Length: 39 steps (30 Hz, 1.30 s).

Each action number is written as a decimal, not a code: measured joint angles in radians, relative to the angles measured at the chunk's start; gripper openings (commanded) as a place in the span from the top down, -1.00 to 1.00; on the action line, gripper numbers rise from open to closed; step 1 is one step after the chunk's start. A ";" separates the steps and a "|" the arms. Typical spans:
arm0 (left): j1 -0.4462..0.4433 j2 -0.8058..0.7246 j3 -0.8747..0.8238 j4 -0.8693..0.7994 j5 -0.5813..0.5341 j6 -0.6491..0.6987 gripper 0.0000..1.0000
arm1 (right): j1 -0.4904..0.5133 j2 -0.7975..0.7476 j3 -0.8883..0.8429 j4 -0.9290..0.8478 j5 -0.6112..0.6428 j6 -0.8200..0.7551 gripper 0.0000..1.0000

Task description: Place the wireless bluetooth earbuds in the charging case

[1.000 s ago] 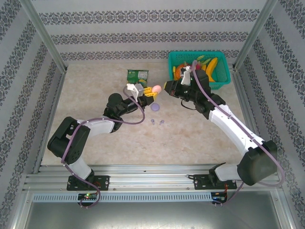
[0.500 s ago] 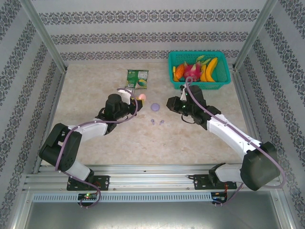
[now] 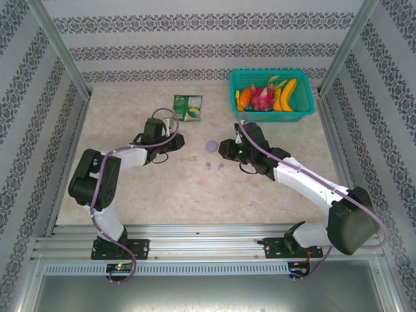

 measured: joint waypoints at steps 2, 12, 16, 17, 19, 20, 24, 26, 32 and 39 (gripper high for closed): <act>0.006 0.034 -0.002 -0.003 0.017 -0.023 1.00 | 0.008 0.011 0.000 -0.004 0.010 -0.002 0.56; 0.006 0.053 -0.051 0.035 0.040 -0.075 0.24 | 0.033 0.089 0.032 -0.066 0.053 -0.028 0.06; 0.011 0.026 -0.085 0.041 0.017 -0.076 -0.06 | 0.038 0.118 0.071 -0.100 0.080 -0.039 -0.02; 0.015 0.015 -0.092 0.039 0.007 -0.074 -0.20 | 0.039 0.124 0.082 -0.108 0.089 -0.044 -0.04; 0.024 -0.007 -0.103 0.030 -0.007 -0.070 -0.43 | 0.042 0.137 0.101 -0.120 0.108 -0.051 -0.07; 0.030 -0.023 -0.110 0.021 -0.014 -0.066 -0.51 | 0.042 0.144 0.111 -0.127 0.116 -0.054 -0.09; 0.059 -0.102 -0.126 -0.021 -0.040 -0.053 -1.00 | 0.044 0.169 0.150 -0.158 0.145 -0.074 -0.11; 0.072 -0.152 -0.126 -0.045 -0.058 -0.043 -1.00 | 0.044 0.183 0.175 -0.179 0.163 -0.087 -0.12; 0.085 -0.320 -0.102 -0.154 -0.166 -0.007 -1.00 | 0.044 0.258 0.277 -0.239 0.210 -0.133 -0.19; 0.098 -0.426 -0.028 -0.307 -0.436 -0.070 -1.00 | 0.050 0.409 0.412 -0.318 0.256 -0.135 -0.60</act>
